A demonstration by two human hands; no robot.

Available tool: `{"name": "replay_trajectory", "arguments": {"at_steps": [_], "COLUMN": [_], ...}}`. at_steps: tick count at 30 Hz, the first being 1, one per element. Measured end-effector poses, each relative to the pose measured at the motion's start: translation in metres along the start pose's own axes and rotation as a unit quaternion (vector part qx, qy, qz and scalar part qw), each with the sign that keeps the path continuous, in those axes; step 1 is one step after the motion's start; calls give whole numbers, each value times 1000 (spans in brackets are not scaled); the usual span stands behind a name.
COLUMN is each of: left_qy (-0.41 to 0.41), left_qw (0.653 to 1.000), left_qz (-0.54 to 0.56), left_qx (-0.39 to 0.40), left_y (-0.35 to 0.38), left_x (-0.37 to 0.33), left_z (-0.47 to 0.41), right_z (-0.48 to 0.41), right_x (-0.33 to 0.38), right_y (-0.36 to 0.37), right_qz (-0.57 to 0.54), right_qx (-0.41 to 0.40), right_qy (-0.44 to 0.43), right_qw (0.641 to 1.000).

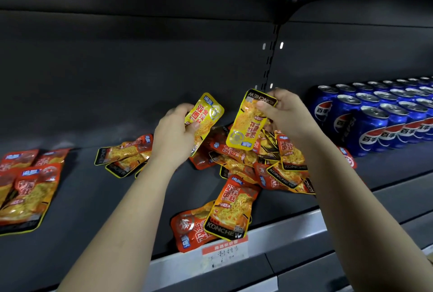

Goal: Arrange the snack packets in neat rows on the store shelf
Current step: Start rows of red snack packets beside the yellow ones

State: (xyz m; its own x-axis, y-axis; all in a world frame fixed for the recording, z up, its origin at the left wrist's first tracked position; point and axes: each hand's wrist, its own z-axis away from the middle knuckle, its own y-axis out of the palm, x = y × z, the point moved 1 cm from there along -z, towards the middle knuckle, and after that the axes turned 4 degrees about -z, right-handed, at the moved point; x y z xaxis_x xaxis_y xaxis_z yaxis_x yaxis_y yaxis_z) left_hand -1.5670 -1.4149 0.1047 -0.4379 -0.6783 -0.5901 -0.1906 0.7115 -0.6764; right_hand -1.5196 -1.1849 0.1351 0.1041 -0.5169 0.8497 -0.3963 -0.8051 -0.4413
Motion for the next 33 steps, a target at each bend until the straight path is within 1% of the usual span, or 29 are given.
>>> {"name": "replay_trajectory", "arguments": {"at_steps": [5,8,11,15,19,23,26,29,31,33], "left_qy": [10,11,-4,-11,-8,-36,-59,-66,-69,-71], "left_qw": [997,995,995,992,985,972,964,959,958,956], "left_qz": [-71,-93,-97,-117,-167,-226,-251,-263,-268,-274], "left_qx": [-3,-21,-34,-37,-43,-55,-60,-75,-78,-72], "left_y": [-26,-49,-78,-126,-185,-243,-282,-316,-333,-345], "left_x": [3,19,44,86,137,193,232,265,284,301], "left_z": [3,12,21,35,56,77,89,97,100,99], "right_z": [2,3,6,19,30,47,59,71,81,88], "right_x": [14,25,40,72,104,140,160,176,187,196], "right_y": [25,47,76,124,185,258,310,354,378,399], "right_qz": [-127,-181,-152,-109,-56,-8,-46,-55,-74,-137], "right_qx": [13,44,87,107,148,155,172,174,179,193], "right_qy": [58,47,38,11,-25,-71,-100,-125,-107,-58], "right_qw": [990,981,984,988,987,985,979,975,975,970]}}
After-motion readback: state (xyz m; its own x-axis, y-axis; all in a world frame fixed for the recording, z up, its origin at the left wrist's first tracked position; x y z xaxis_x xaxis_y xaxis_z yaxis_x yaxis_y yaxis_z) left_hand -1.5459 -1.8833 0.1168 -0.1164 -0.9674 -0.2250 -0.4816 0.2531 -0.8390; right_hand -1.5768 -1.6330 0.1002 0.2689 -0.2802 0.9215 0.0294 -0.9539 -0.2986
